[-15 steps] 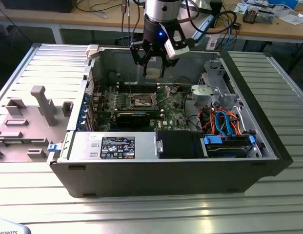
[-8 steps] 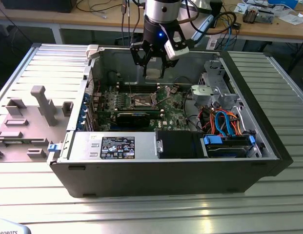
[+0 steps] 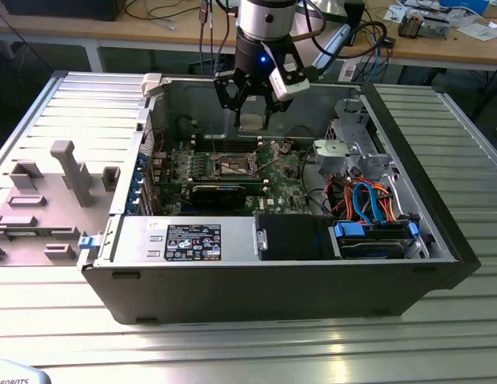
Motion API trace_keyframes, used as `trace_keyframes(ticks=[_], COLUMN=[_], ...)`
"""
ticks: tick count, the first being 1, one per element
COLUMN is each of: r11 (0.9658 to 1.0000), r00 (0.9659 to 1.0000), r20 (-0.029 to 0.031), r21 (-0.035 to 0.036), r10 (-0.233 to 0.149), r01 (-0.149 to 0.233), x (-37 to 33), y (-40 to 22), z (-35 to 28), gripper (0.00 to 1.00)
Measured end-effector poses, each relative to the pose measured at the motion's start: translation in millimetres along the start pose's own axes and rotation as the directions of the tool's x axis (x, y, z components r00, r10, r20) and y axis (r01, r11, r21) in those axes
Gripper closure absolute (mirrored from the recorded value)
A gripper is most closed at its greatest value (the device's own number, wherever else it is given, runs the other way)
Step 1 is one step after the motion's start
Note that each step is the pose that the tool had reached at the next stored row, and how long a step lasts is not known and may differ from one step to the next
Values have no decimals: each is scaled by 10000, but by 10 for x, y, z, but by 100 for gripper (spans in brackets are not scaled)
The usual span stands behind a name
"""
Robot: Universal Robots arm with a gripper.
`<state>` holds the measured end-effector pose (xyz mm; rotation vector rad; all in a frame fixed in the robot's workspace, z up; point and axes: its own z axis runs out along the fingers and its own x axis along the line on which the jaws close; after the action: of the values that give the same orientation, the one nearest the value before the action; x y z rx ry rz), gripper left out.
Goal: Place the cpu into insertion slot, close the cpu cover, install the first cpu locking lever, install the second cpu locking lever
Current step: 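Place the cpu into insertion slot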
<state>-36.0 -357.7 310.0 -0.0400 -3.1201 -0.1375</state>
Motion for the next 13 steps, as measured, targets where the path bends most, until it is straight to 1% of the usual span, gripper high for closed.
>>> trace_keyframes(ticks=[3, 5, 13], r11=[10000, 10000, 10000], r00=[10000, 10000, 10000], r20=[0, 0, 0], r21=[0, 0, -1], r10=[0, 0, 0], r01=[0, 0, 0], x=[0, -1, -1], y=[0, -2, -3], z=[4, 25, 39], gripper=[46, 46, 46])
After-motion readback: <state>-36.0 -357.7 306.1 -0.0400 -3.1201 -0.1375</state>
